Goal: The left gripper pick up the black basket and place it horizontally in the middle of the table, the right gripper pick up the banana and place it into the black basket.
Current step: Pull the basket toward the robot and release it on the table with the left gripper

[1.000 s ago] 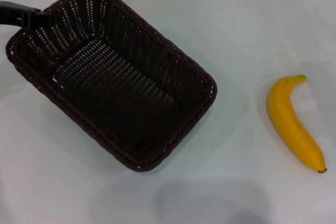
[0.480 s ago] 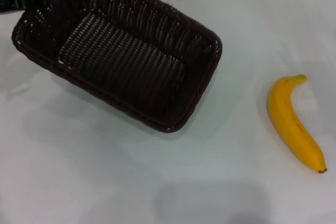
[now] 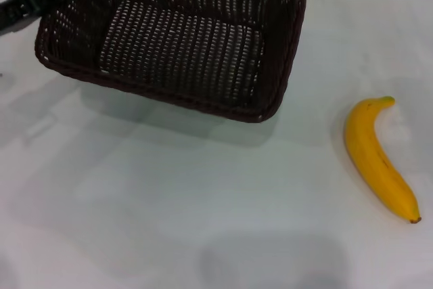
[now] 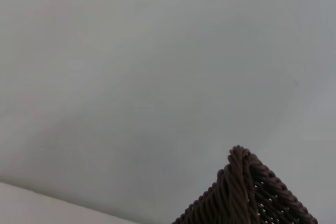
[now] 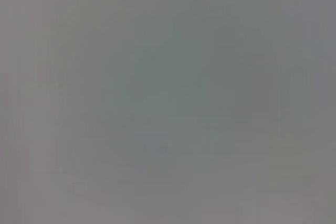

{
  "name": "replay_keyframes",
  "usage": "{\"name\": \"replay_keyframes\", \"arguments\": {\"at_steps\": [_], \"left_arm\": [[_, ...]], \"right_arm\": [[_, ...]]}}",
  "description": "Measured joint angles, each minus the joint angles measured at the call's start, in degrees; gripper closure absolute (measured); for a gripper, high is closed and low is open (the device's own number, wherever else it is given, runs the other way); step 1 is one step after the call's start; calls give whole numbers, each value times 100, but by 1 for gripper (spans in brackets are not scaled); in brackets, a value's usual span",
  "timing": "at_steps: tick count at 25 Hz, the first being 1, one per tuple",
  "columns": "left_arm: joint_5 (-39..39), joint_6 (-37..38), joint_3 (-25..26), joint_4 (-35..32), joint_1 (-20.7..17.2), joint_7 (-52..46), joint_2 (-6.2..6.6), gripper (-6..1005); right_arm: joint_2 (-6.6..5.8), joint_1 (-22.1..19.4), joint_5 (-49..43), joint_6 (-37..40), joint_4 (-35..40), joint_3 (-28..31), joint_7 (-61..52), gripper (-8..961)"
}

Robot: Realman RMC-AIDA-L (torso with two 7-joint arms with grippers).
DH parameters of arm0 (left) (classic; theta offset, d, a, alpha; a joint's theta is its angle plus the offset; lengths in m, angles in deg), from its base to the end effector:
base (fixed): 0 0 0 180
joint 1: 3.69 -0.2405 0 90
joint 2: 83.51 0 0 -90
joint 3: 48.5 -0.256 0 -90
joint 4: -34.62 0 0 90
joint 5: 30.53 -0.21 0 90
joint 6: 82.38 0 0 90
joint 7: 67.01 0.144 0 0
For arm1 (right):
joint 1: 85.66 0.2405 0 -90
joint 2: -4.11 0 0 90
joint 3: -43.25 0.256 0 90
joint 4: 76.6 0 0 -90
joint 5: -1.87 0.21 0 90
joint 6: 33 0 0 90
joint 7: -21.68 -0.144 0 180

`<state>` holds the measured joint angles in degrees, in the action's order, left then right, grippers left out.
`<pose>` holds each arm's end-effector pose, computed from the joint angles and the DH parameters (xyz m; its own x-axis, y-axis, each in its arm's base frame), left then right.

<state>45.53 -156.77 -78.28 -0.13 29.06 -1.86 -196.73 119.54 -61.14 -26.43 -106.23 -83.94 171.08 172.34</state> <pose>-0.2874 0.3913 0.0812 0.1933 0.5648 0.8023 0.9273 -0.3723 0.0386 0.3523 0.3372 0.0680 0.5823 0.1779 -0.7933 -0.7914 -0.0991 -0.6032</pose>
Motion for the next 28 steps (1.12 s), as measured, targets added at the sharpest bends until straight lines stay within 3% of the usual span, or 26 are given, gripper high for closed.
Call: {"name": "replay_keyframes", "arguments": {"at_steps": [10, 17, 28], "left_arm": [[398, 520, -12, 216, -270, 301, -567, 811], [870, 665, -45, 1076, -186, 849, -598, 807], [837, 444, -53, 1267, -280, 741, -603, 800]], "right_arm": [[-29, 11, 10, 216, -124, 5, 22, 95], [-50, 19, 9, 285, -188, 5, 39, 95], [-65, -3, 8, 446, -295, 64, 43, 96]]}}
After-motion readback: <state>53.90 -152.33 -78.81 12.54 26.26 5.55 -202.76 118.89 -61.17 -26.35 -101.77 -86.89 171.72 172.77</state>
